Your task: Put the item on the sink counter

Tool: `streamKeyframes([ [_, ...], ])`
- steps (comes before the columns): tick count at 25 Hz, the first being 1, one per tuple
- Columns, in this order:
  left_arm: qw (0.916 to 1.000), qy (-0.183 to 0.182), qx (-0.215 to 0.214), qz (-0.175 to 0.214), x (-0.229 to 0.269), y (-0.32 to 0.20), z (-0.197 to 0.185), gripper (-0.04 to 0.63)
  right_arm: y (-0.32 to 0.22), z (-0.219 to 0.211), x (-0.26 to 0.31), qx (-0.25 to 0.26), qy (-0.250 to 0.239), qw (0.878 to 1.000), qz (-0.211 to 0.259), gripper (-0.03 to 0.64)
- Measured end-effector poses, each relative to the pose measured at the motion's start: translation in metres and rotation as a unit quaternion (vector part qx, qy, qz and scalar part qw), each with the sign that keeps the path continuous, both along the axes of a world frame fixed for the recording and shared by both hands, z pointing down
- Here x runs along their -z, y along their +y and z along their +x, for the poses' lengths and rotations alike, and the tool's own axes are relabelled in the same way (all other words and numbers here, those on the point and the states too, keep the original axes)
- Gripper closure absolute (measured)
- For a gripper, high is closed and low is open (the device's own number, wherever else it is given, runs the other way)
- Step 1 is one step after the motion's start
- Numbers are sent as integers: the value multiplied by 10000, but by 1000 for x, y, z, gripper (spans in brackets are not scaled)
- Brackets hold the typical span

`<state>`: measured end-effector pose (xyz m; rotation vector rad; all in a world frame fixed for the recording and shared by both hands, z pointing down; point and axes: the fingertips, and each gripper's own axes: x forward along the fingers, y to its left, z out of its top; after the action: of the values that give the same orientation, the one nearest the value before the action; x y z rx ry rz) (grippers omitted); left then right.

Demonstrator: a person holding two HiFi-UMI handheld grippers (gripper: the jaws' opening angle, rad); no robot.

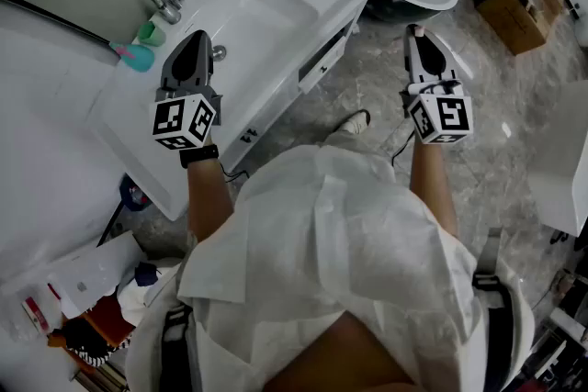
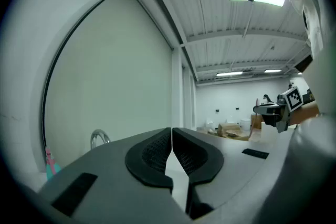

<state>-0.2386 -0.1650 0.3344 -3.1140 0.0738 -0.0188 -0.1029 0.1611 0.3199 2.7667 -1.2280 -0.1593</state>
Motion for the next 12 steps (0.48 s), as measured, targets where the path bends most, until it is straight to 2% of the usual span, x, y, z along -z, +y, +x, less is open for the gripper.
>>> streamKeyframes([
  [12, 10000, -10, -24, -10, 0, 2, 7, 577, 2, 7, -1, -21, -42, 10000, 29, 598],
])
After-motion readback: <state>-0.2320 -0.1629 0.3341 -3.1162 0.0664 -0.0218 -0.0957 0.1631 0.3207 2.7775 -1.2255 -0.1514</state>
